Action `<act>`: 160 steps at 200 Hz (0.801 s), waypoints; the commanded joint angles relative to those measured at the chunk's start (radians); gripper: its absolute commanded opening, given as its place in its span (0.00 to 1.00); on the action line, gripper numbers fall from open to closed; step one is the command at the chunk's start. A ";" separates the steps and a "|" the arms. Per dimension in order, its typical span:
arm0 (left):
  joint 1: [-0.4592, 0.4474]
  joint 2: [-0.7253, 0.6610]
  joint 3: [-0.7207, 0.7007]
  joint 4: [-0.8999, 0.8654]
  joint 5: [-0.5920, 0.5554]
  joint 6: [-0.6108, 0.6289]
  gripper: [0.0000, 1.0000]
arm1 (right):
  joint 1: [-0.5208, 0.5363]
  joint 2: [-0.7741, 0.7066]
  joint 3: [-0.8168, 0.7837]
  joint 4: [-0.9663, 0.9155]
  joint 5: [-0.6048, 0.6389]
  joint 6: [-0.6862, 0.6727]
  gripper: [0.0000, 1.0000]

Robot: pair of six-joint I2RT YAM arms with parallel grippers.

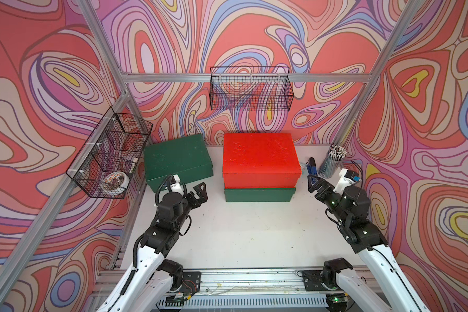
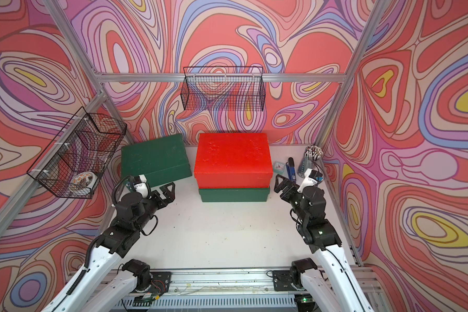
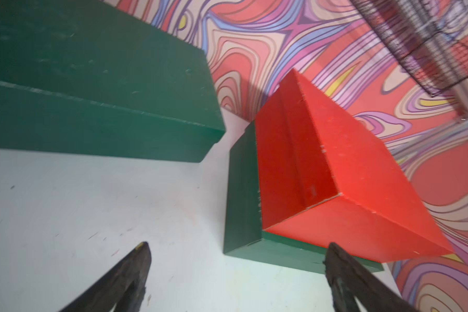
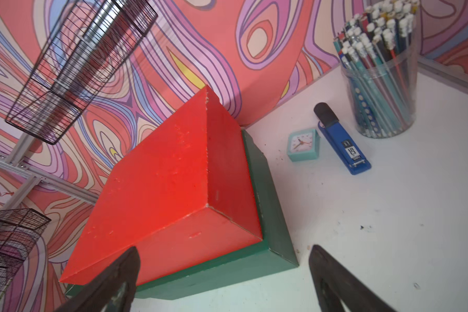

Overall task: Stack the shoeboxes
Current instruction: Move the shoebox to the center of the board.

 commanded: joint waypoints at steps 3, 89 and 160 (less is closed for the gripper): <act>0.010 -0.050 -0.115 0.125 -0.066 -0.052 1.00 | -0.005 -0.021 -0.009 -0.026 0.043 -0.013 0.98; 0.201 0.315 -0.142 0.545 0.254 -0.274 1.00 | -0.005 -0.014 0.007 -0.063 0.063 -0.043 0.98; 0.286 0.677 -0.075 0.902 0.387 -0.451 1.00 | -0.005 -0.006 0.000 -0.054 0.074 -0.053 0.98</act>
